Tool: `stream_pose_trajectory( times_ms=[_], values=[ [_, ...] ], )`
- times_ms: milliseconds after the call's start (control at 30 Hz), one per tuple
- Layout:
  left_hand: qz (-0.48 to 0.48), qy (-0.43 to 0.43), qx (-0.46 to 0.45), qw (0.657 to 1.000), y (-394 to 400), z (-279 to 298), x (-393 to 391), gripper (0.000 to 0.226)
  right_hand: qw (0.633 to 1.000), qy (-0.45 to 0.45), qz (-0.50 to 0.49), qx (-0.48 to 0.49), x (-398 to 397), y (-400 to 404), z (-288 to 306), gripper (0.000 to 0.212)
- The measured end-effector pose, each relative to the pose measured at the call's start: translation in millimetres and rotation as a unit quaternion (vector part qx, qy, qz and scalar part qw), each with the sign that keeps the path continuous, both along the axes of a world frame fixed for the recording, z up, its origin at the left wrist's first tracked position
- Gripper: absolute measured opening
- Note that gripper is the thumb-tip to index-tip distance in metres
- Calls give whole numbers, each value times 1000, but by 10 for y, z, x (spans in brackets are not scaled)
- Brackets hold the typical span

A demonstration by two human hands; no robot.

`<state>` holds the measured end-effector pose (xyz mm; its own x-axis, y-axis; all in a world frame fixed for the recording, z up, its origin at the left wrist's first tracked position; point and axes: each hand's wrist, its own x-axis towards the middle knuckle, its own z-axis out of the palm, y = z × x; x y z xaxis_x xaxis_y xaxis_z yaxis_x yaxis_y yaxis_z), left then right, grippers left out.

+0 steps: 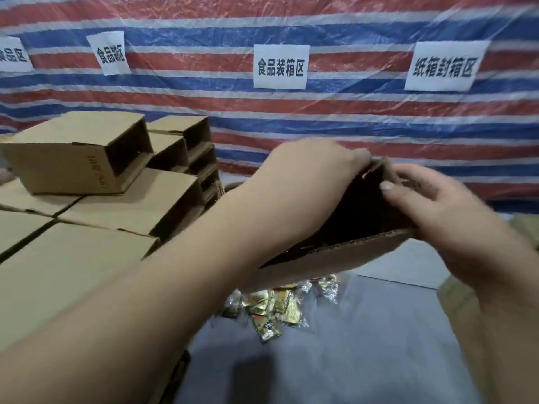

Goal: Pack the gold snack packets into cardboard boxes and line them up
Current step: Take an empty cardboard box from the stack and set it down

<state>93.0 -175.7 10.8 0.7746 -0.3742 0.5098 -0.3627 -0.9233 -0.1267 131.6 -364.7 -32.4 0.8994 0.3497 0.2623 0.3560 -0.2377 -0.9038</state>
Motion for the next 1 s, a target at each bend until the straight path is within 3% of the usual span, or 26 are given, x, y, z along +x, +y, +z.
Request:
stream_pose_trajectory(
  times_ms=[67,167,233,333,433,533,633,700,833,1000],
  values=[
    [-70,37,-5,997,-156,-318,76,39,996,57,-40,-63,-23,-179,-270,27],
    [-89,140,-35,986,-241,-958,294,49,978,123,-96,-135,4,-242,-866,36],
    [-79,207,-52,974,-272,-1442,375,44,959,152,-144,-191,43,-214,-1315,34],
    [-31,276,-55,959,-243,-2147,427,21,928,177,-193,-265,28,-170,-1994,30],
    [86,324,-39,941,-70,-2821,350,40,920,206,-210,-258,-39,-174,-2608,23],
    [214,363,-145,895,128,-3386,144,59,919,258,-204,-219,-98,-194,-3124,23],
    [287,411,-371,782,182,-3800,-75,55,916,300,-184,-194,-157,-167,-3515,24],
    [304,431,-438,728,153,-4028,-186,43,914,314,-169,-192,-205,-127,-3704,18],
    [330,416,-479,699,130,-4255,-276,28,911,314,-174,-204,-223,-56,-3866,10],
    [313,433,-464,707,248,-4261,-197,29,905,301,-182,-240,-127,19,-3865,17]
  ],
)
